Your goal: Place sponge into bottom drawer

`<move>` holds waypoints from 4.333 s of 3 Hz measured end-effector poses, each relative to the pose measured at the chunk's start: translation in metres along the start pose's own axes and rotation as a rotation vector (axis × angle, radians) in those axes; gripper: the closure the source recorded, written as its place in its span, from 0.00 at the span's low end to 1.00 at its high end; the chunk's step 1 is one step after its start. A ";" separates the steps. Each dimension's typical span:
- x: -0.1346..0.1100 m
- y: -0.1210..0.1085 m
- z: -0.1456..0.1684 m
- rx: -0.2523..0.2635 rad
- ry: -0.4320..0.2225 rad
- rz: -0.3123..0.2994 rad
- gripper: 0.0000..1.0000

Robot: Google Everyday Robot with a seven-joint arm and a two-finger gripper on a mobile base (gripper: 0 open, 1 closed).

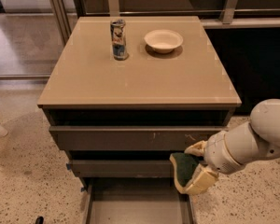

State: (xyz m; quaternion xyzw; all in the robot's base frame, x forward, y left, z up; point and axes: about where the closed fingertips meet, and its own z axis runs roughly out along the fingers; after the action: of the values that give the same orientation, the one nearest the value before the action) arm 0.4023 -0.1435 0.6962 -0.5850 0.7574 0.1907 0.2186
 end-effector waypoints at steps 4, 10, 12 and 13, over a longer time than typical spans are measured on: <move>0.068 -0.007 0.116 0.027 0.040 -0.102 1.00; 0.210 -0.061 0.371 0.052 0.050 -0.140 1.00; 0.223 -0.058 0.398 0.043 0.030 -0.138 1.00; 0.243 -0.059 0.415 0.048 0.015 -0.149 1.00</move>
Offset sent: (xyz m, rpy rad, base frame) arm 0.0049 -0.0011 -0.0219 -0.0162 -0.0559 0.0171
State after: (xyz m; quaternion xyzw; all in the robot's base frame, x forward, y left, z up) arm 0.4504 -0.1271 0.2145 -0.6357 0.7178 0.1512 0.2406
